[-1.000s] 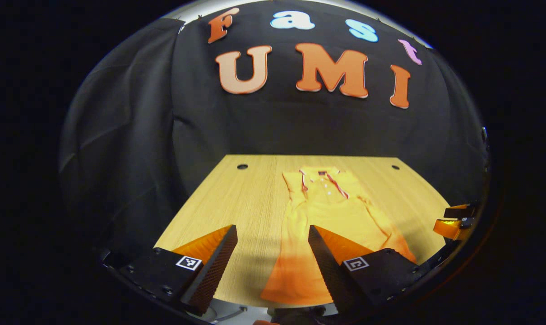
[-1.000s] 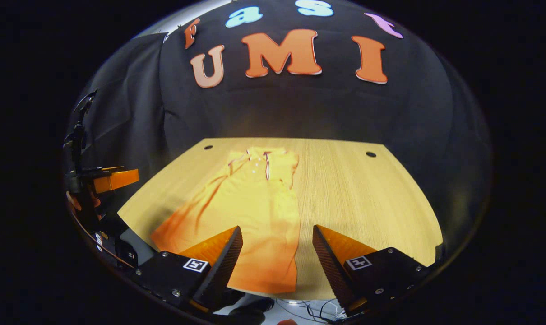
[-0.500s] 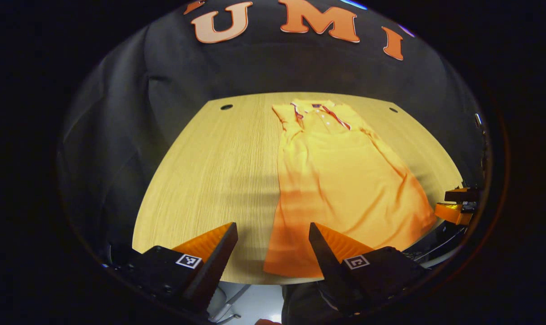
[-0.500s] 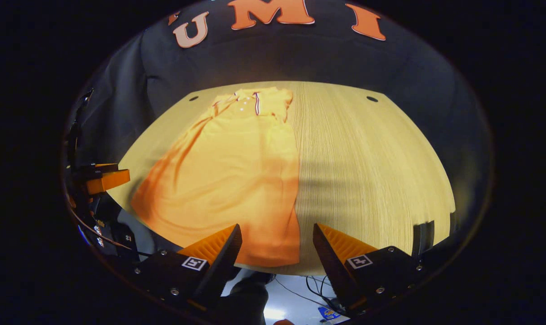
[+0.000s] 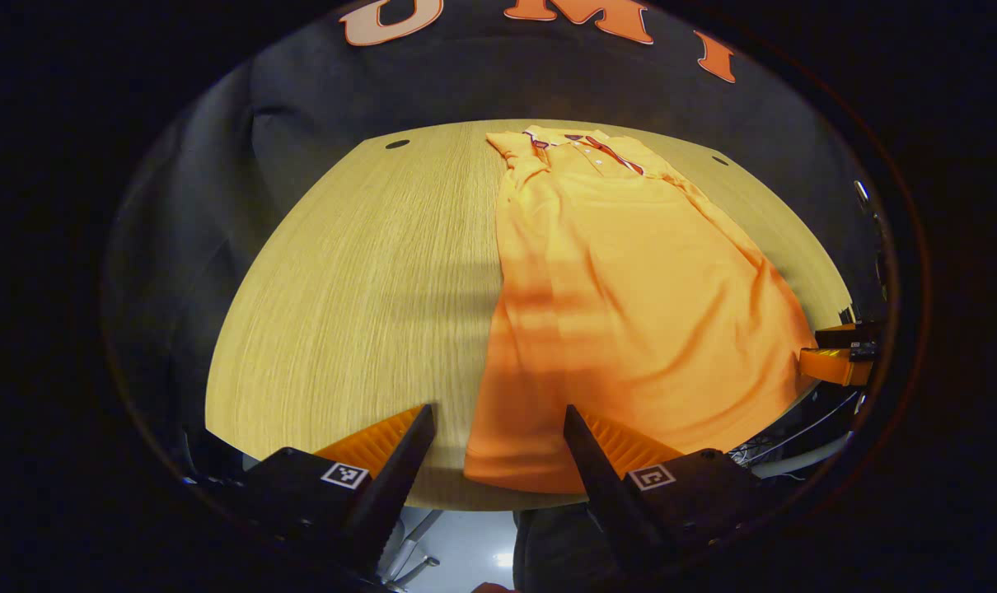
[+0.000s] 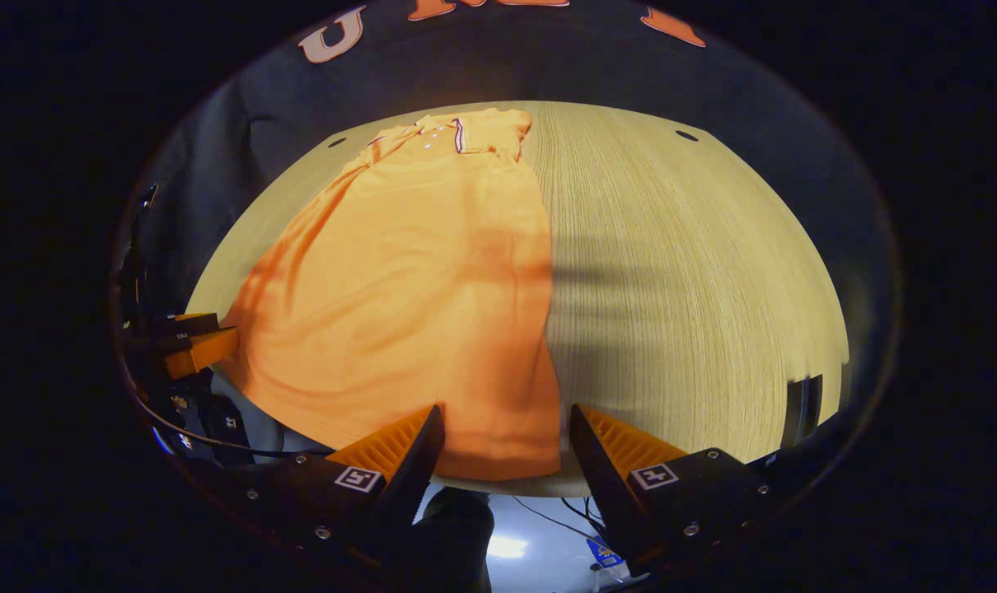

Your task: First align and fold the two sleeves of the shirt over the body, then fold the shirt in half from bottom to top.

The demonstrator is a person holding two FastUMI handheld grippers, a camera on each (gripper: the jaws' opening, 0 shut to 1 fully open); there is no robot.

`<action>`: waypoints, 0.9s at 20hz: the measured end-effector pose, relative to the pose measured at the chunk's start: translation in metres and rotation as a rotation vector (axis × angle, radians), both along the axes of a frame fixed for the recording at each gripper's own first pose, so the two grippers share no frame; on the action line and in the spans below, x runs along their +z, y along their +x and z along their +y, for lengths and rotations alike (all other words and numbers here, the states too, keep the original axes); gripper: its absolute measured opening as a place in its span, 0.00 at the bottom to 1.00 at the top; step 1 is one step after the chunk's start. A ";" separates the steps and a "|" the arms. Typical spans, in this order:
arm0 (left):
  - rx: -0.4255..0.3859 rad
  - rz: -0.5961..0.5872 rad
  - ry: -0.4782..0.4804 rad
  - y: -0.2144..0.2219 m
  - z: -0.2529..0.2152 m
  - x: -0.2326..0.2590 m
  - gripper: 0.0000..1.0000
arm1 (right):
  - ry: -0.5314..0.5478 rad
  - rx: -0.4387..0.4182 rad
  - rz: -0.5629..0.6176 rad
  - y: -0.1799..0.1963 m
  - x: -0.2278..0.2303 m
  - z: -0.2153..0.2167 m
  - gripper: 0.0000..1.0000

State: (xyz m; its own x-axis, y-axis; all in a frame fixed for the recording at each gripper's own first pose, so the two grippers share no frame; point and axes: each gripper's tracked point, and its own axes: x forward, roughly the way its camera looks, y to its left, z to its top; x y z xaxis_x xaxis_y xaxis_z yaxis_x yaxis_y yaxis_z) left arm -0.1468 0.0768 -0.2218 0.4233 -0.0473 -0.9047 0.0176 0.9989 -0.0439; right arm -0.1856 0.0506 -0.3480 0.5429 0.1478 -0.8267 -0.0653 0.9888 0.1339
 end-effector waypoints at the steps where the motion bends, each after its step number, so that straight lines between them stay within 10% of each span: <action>1: 0.004 0.020 -0.012 0.000 -0.002 -0.003 0.98 | -0.012 0.013 0.004 -0.001 0.001 -0.001 0.92; 6: -0.031 0.006 -0.038 -0.007 -0.019 -0.001 0.87 | -0.027 0.014 0.046 -0.005 -0.001 0.009 0.56; 8: -0.055 -0.005 -0.061 -0.009 -0.032 -0.001 0.65 | 0.012 -0.045 0.053 -0.008 0.000 0.007 0.33; 11: -0.043 0.013 -0.123 -0.011 -0.043 0.004 0.07 | 0.224 -0.037 0.133 -0.015 -0.001 0.039 0.14; 18: 0.042 -0.056 -0.226 0.029 -0.035 0.043 0.07 | 0.402 -0.034 0.089 -0.006 0.032 0.054 0.07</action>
